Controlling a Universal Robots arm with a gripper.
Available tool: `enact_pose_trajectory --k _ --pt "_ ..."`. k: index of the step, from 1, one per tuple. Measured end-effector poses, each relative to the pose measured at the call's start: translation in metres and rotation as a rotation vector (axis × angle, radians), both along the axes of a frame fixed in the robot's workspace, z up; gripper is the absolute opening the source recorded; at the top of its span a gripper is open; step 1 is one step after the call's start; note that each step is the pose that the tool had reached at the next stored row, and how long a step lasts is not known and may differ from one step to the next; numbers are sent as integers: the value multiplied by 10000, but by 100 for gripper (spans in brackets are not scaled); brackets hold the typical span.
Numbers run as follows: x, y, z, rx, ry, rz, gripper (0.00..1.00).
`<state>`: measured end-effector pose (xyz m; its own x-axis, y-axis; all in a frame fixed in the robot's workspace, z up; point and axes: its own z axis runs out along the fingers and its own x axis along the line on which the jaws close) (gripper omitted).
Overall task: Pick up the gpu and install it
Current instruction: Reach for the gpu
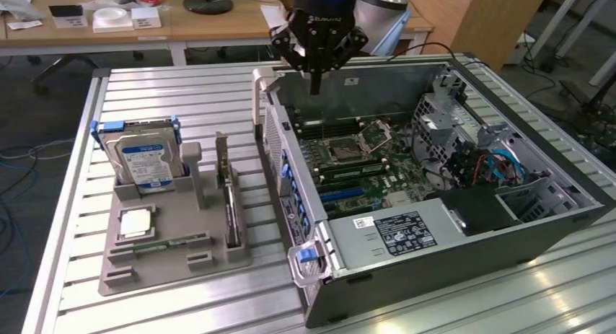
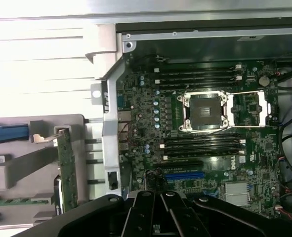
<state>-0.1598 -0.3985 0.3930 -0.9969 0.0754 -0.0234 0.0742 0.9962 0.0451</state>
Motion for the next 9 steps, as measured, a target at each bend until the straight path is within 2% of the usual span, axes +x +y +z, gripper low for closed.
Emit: enact_pose_trajectory --k 9 --pt "-306 16 -3 1 -1 -1 11"
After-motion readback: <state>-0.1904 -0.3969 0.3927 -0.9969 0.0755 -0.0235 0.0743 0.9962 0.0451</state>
